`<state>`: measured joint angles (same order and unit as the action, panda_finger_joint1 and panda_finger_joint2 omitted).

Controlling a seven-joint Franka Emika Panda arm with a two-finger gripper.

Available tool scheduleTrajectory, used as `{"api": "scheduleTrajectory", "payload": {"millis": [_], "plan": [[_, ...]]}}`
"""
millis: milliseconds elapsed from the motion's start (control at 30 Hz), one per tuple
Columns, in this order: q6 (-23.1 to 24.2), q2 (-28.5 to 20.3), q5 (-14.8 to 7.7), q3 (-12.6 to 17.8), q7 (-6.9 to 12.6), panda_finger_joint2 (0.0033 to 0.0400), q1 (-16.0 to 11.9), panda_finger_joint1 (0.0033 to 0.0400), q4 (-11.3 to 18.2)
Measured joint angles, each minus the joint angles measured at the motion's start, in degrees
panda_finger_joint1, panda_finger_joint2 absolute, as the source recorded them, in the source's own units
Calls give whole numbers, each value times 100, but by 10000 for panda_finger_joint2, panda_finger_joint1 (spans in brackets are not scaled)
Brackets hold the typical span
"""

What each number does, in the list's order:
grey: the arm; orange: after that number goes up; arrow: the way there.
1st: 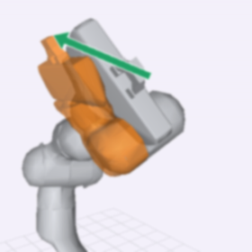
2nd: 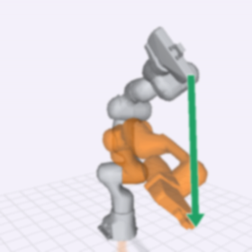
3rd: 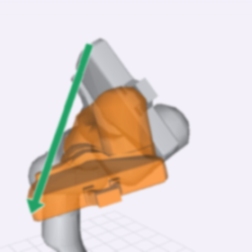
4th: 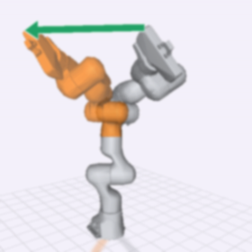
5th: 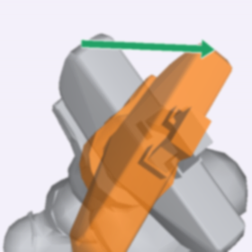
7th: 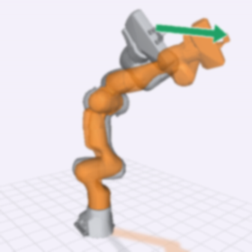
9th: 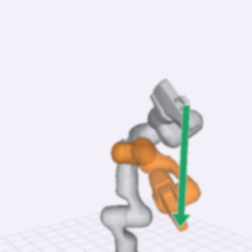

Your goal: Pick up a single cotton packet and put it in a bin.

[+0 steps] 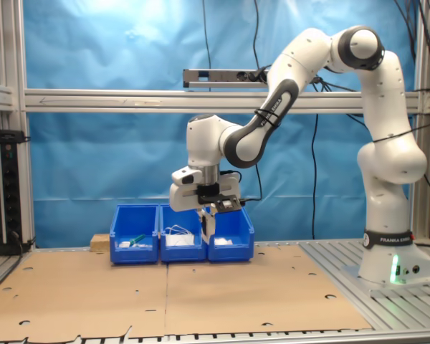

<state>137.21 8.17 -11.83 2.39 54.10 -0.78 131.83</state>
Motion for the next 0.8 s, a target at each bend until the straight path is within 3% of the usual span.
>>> {"api": "scheduleTrajectory", "payload": {"millis": [267, 533, 800], "plan": [[-222, -197, -472, 452, 402, 54, 0, 54, 72], [-338, -368, -1080, 952, 654, 54, -5, 54, 83], [-403, -573, -1449, 1440, 866, 54, -11, 54, 93]]}}
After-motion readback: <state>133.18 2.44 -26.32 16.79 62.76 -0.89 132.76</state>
